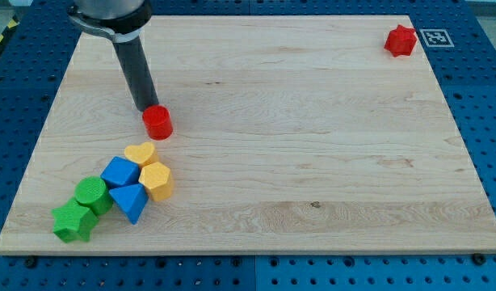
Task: Move the red circle into the green circle
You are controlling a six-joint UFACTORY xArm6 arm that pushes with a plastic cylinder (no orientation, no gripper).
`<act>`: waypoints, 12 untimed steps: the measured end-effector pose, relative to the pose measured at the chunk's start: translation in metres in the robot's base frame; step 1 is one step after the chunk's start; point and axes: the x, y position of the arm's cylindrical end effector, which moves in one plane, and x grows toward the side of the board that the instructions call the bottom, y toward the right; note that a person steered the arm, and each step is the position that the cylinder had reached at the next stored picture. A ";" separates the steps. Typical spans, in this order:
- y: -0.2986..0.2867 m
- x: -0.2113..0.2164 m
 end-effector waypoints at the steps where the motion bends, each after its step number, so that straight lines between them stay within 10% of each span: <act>1: -0.003 -0.011; 5: 0.056 0.024; 12: -0.031 0.060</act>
